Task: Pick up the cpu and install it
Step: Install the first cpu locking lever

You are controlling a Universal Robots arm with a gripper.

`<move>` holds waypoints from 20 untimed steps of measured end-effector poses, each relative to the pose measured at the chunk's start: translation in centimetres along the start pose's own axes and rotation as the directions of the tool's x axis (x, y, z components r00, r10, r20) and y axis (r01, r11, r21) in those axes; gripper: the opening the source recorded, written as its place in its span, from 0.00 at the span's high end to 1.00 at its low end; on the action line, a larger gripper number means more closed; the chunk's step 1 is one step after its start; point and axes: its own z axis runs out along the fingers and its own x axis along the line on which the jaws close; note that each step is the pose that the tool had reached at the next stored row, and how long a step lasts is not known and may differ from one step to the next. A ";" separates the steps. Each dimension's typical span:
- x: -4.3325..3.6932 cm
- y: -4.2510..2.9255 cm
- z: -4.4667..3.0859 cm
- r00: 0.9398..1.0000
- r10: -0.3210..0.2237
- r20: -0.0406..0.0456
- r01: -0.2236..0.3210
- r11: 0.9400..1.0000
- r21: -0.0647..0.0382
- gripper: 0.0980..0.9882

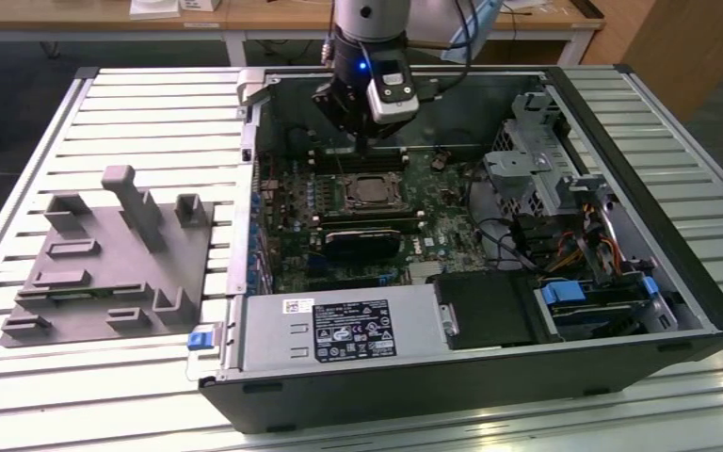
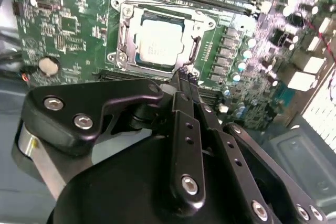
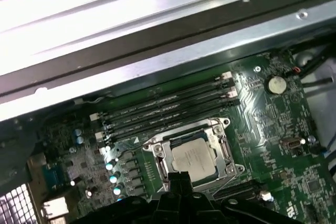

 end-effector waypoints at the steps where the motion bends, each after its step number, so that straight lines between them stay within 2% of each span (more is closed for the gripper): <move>1: 0.00 0.00 0.01 1.000 -0.019 -0.001 0.019 1.000 0.000 0.99; 7: 0.12 -0.05 0.11 0.994 -0.111 -0.003 0.111 0.994 0.000 0.99; 11: 0.77 -0.25 0.14 0.993 -0.119 -0.003 0.119 0.993 0.000 0.99; 17: 0.91 -0.30 0.14 0.993 -0.121 -0.003 0.121 0.993 0.000 0.99; 20: 0.94 -0.31 0.15 0.987 -0.160 -0.004 0.160 0.987 0.001 0.99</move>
